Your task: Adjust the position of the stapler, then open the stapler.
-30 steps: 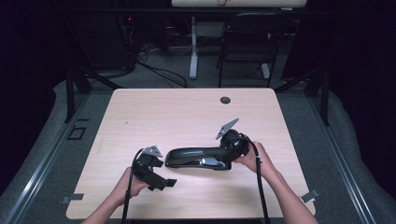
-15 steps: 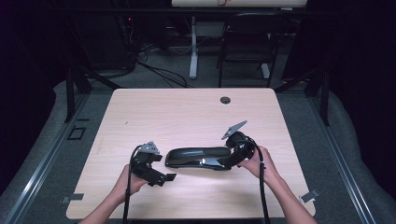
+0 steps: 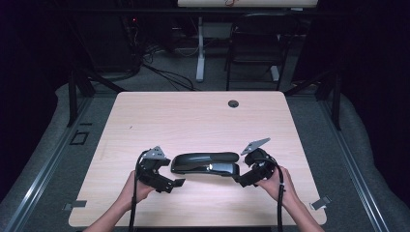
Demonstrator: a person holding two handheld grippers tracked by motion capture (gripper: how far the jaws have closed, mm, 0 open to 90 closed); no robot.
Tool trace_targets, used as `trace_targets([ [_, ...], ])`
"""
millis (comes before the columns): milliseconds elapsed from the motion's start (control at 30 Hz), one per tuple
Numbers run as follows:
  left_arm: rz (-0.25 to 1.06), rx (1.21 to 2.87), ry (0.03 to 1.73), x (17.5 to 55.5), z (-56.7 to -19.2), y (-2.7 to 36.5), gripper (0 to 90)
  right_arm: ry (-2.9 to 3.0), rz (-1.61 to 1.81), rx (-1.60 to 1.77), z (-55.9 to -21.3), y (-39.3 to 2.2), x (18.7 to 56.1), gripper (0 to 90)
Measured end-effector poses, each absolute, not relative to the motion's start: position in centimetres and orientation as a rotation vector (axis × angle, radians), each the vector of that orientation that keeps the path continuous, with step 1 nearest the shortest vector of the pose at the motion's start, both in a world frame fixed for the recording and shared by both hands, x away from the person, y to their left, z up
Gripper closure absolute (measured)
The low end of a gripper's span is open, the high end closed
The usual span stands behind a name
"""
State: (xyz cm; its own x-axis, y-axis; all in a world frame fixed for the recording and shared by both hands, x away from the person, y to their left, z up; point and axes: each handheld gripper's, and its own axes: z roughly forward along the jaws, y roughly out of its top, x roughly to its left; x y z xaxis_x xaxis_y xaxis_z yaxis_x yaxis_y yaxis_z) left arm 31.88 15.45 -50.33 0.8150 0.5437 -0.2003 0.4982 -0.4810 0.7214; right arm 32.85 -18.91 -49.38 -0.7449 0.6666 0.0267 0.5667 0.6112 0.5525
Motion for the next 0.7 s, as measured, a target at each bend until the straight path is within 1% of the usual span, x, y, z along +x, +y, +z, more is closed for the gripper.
trace_targets([
  [133,0.102,2.154,0.755,31.3,-50.3,14.5,9.6,2.639,0.839,1.018,-49.6,-18.6,32.7,15.6],
  [200,0.115,2.160,0.739,31.1,-50.3,14.0,16.5,2.645,0.828,1.005,-49.6,-18.5,32.7,16.7],
  [267,0.132,2.160,0.715,30.8,-50.4,13.4,18.8,2.650,0.812,0.988,-49.8,-18.2,32.7,19.2],
  [333,0.144,2.161,0.701,30.6,-50.4,12.8,25.1,2.657,0.803,0.984,-50.1,-18.0,32.7,20.6],
  [667,0.169,2.196,0.693,29.9,-51.7,9.5,48.1,2.661,0.734,0.951,-50.8,-17.5,32.6,34.8],
  [700,0.174,2.202,0.689,29.8,-51.7,9.3,50.7,2.652,0.736,0.957,-50.9,-17.4,32.5,37.3],
])
